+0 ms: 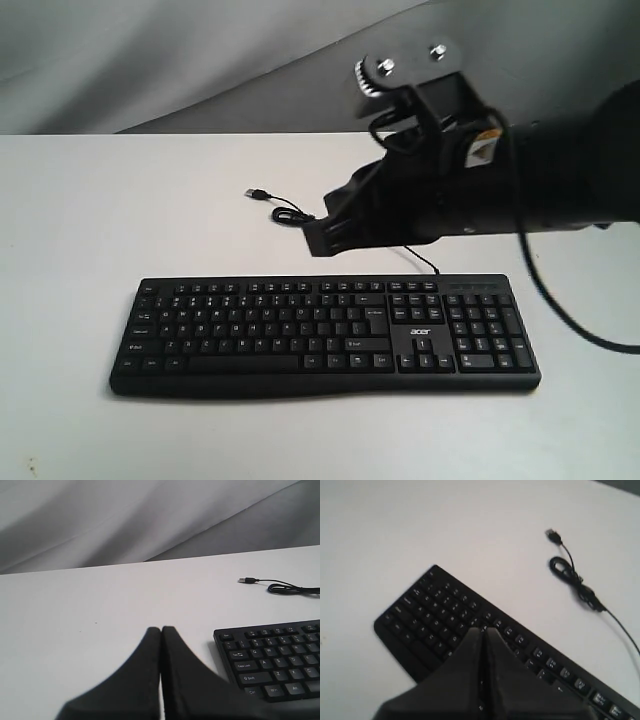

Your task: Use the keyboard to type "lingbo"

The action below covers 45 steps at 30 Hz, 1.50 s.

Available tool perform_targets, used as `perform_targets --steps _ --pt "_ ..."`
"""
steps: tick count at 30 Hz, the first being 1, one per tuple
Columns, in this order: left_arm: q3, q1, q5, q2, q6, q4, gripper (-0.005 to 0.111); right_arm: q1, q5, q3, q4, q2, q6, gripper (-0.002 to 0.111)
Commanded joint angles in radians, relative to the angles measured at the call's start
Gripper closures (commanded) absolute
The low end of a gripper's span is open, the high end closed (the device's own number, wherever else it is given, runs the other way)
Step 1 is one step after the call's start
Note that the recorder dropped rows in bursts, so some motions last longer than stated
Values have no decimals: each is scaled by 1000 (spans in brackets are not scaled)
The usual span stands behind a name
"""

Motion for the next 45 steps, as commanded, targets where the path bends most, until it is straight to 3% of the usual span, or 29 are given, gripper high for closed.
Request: perform_targets --steps 1,10,18,22,34,37,45 --pt "4 2 -5 -3 -4 -8 106 3 -30 13 -15 -143 -11 108" --pt "4 2 -5 -3 -4 -8 106 3 -91 13 -7 -351 -7 108" --pt "4 2 -5 -3 -4 -8 106 -22 57 15 -104 -524 -7 108" --pt "4 2 -5 -3 -4 -8 106 -137 75 93 -51 -623 -7 108" --pt "4 2 -5 -3 -4 -8 106 -734 58 526 41 -1076 -7 108" --pt "4 2 -5 -3 -4 -8 106 -792 47 585 13 -1174 -7 108" --pt "4 2 -5 -3 -4 -8 106 -804 75 633 -91 -1257 -7 108"
